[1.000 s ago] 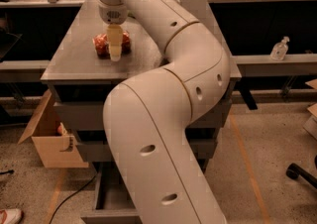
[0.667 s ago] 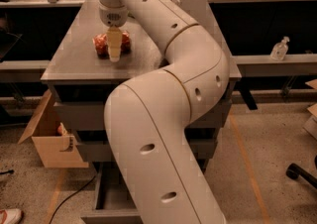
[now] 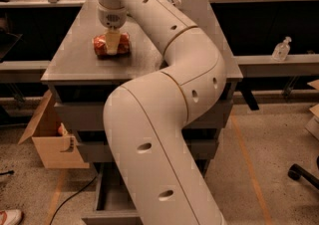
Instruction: Place coke can into bottom drawer
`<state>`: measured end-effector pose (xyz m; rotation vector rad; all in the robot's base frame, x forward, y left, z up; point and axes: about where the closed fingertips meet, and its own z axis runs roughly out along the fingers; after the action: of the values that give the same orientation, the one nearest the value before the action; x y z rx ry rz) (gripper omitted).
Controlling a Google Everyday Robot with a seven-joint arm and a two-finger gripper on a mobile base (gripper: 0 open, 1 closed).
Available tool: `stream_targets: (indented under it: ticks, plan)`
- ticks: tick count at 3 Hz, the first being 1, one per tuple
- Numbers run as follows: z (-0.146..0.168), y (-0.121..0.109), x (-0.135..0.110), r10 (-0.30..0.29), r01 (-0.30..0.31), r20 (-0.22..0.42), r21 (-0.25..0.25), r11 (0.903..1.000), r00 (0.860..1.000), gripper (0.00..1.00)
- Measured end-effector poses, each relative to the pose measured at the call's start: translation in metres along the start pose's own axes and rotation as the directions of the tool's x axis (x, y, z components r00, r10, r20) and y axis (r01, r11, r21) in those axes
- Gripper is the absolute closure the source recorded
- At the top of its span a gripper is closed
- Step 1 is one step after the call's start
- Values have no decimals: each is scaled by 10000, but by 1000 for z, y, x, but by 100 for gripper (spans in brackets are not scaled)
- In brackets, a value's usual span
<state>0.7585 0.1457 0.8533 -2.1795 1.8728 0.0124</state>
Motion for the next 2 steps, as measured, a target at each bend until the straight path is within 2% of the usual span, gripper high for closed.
stream_targets:
  ticks: [1, 2]
  plan:
    - [-2, 2, -1, 40, -39, 343, -44, 10000, 9994, 95]
    - [-22, 5, 5, 91, -108, 1150, 145, 9998, 9933, 100]
